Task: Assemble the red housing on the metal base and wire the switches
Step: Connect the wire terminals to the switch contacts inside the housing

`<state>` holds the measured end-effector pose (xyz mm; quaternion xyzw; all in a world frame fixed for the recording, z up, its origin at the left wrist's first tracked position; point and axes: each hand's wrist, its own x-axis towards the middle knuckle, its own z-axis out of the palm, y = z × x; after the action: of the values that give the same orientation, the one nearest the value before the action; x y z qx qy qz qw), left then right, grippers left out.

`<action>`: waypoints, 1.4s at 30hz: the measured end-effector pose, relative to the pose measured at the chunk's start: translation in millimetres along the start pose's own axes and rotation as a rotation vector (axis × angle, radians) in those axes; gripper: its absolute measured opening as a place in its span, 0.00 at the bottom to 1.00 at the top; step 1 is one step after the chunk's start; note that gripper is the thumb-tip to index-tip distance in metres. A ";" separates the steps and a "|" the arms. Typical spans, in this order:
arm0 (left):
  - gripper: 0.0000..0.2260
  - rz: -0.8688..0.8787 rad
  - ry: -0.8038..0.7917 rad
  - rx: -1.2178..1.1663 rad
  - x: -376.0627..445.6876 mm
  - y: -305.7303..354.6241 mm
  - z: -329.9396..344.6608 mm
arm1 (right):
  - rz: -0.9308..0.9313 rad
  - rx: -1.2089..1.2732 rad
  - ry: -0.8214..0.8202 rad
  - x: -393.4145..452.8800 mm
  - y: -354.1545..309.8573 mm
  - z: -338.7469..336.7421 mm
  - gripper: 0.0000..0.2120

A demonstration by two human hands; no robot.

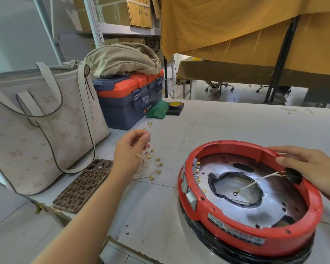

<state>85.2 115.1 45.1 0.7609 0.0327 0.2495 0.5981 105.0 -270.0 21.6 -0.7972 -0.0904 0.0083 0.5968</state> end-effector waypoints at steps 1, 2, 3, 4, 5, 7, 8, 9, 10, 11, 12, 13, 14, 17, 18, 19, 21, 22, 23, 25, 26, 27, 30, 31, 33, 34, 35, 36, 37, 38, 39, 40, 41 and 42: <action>0.05 -0.076 -0.014 -0.124 1.1 1.3 -0.8 | -0.002 -0.012 -0.007 -0.7 -0.5 -0.1 0.25; 0.05 -0.144 -0.038 -0.275 1.5 2.8 -1.2 | -0.004 -0.027 -0.008 -1.1 -0.3 -0.3 0.32; 0.05 -0.204 -0.069 -0.438 1.0 4.3 -1.3 | -0.006 -0.039 -0.007 -0.9 0.8 -1.0 0.37; 0.05 -0.256 -0.096 -0.590 0.1 5.8 -1.1 | -0.008 -0.046 -0.002 -0.4 2.2 -2.1 0.40; 0.05 -0.304 -0.116 -0.715 -1.2 7.1 -0.6 | -0.011 -0.051 0.006 0.1 3.7 -3.2 0.40; 0.05 -0.385 -0.148 -0.880 -4.9 10.0 1.1 | -0.020 -0.061 0.026 0.0 5.4 -4.4 0.40; 0.05 -0.416 -0.166 -0.928 -6.5 11.3 2.6 | -0.019 -0.062 0.033 -0.2 5.8 -4.6 0.39; 0.04 -0.439 -0.186 -0.959 -8.6 12.8 3.9 | -0.017 -0.062 0.040 -0.8 6.1 -4.8 0.39; 0.04 -0.457 -0.211 -0.981 -10.7 14.4 5.2 | -0.016 -0.062 0.046 -1.6 6.7 -4.9 0.39; 0.05 -0.472 -0.237 -0.999 -13.0 15.9 6.3 | -0.014 -0.062 0.047 -2.4 7.1 -5.3 0.38; 0.05 -0.485 -0.262 -1.015 -14.8 17.0 7.2 | -0.013 -0.061 0.049 -2.7 7.6 -5.7 0.38; 0.06 -0.497 -0.285 -1.030 -16.2 17.7 7.5 | -0.015 -0.061 0.053 -2.8 8.4 -6.1 0.38; 0.06 -0.506 -0.303 -1.044 -17.1 18.2 7.9 | -0.016 -0.059 0.056 -2.5 9.2 -6.3 0.38; 0.06 -0.523 -0.316 -1.064 -18.1 18.7 8.1 | -0.019 -0.056 0.049 -1.7 11.3 -6.6 0.39; 0.06 -0.524 -0.311 -1.063 -18.2 18.5 8.2 | -0.021 -0.055 0.047 -1.3 11.5 -6.5 0.39; 0.06 -0.524 -0.305 -1.061 -18.3 18.2 8.0 | -0.022 -0.053 0.047 -1.0 11.8 -6.1 0.39; 0.06 -0.509 -0.293 -1.043 -18.9 17.5 8.0 | -0.034 -0.051 0.055 -0.1 12.3 -4.7 0.36; 0.06 -0.493 -0.288 -1.018 -19.5 17.2 8.3 | -0.037 -0.051 0.058 0.3 11.9 -3.3 0.33; 0.06 -0.471 -0.284 -0.982 -20.3 16.9 8.5 | -0.037 -0.047 0.058 0.5 11.1 -1.7 0.28; 0.06 -0.415 -0.274 -0.878 -21.8 17.4 9.3 | -0.031 -0.032 0.064 1.4 11.3 -0.4 0.18; 0.05 -0.383 -0.265 -0.803 -22.3 17.7 9.7 | -0.024 -0.034 0.071 2.1 12.1 -0.4 0.16; 0.05 -0.350 -0.251 -0.707 -22.6 18.6 10.3 | -0.014 -0.038 0.077 2.1 11.8 0.1 0.16; 0.05 -0.236 -0.187 -0.306 -23.7 22.9 11.4 | -0.002 -0.024 0.080 -1.4 5.7 2.9 0.19; 0.05 -0.183 -0.164 -0.184 -23.9 24.0 11.9 | 0.001 -0.023 0.077 -2.8 4.2 3.4 0.25; 0.06 -0.068 -0.138 -0.016 -24.5 26.1 13.2 | 0.000 -0.033 0.082 -3.6 6.4 0.7 0.35; 0.07 -0.022 -0.134 0.043 -24.9 27.4 13.9 | -0.001 -0.039 0.083 -2.7 7.9 -1.1 0.37; 0.08 0.013 -0.133 0.093 -25.5 28.4 14.2 | -0.002 -0.042 0.080 -1.7 8.6 -2.0 0.36; 0.09 0.042 -0.133 0.138 -25.8 29.2 14.4 | -0.001 -0.041 0.075 -1.0 8.4 -2.1 0.33; 0.09 0.064 -0.134 0.176 -26.3 30.2 14.5 | 0.000 -0.040 0.064 -0.5 6.9 -1.5 0.28; 0.09 0.081 -0.135 0.204 -27.0 31.4 14.8 | 0.004 -0.042 0.049 -0.2 5.4 -1.1 0.22; 0.09 0.092 -0.137 0.218 -27.8 32.9 15.1 | 0.011 -0.048 0.040 0.5 4.3 -1.0 0.17; 0.08 0.097 -0.140 0.215 -28.8 34.8 15.7 | 0.020 -0.052 0.040 0.8 3.1 -0.7 0.14; 0.07 0.101 -0.144 0.202 -30.0 37.2 16.5 | 0.029 -0.057 0.044 0.4 1.6 -0.3 0.14; 0.06 0.108 -0.147 0.189 -31.0 40.0 17.4 | 0.037 -0.061 0.051 -0.3 -0.6 0.9 0.14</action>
<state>55.5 77.4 68.8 0.8309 -0.0288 0.2205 0.5101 104.5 -269.0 21.8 -0.8164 -0.0607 -0.0039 0.5743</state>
